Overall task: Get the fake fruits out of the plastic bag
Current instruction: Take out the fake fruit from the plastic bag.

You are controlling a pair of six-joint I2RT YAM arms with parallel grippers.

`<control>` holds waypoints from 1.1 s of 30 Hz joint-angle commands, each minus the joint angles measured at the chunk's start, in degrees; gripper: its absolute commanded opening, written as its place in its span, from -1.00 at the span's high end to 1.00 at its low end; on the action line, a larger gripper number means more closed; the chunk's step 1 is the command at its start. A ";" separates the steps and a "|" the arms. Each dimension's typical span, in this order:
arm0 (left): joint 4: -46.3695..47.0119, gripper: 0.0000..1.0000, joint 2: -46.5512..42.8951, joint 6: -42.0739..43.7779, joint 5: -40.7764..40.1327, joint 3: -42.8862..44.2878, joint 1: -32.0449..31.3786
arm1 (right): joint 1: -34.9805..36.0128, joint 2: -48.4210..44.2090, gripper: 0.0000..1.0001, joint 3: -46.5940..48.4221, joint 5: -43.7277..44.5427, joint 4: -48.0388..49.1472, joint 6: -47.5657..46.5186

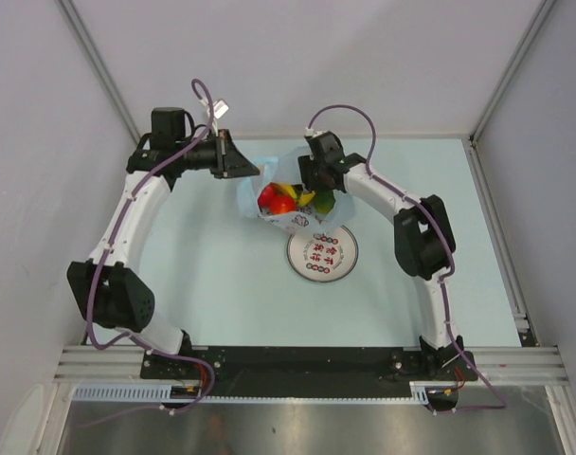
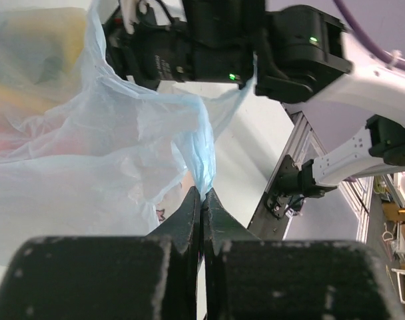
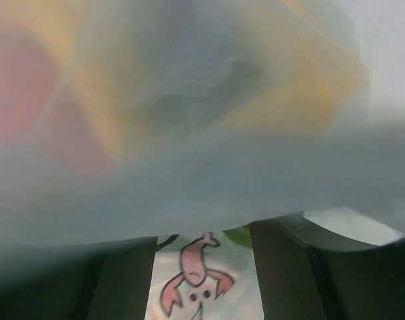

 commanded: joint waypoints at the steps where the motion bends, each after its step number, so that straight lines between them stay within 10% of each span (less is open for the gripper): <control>1: -0.08 0.99 -3.05 0.60 0.09 2.25 -1.26 | -1.01 2.54 -0.18 5.02 2.09 -0.84 1.77; 10: -1.32 0.99 -4.02 2.01 -2.19 0.58 -3.19 | -2.94 11.24 -0.20 13.28 -1.59 1.09 5.54; 18: 0.26 0.99 -4.20 2.01 -2.90 0.49 -4.25 | -2.94 4.32 1.00 8.82 -6.95 0.74 4.40; 33: 3.69 0.99 -2.26 3.33 -3.60 1.81 -4.16 | -2.68 -14.41 1.00 -3.85 -26.63 -9.09 -8.77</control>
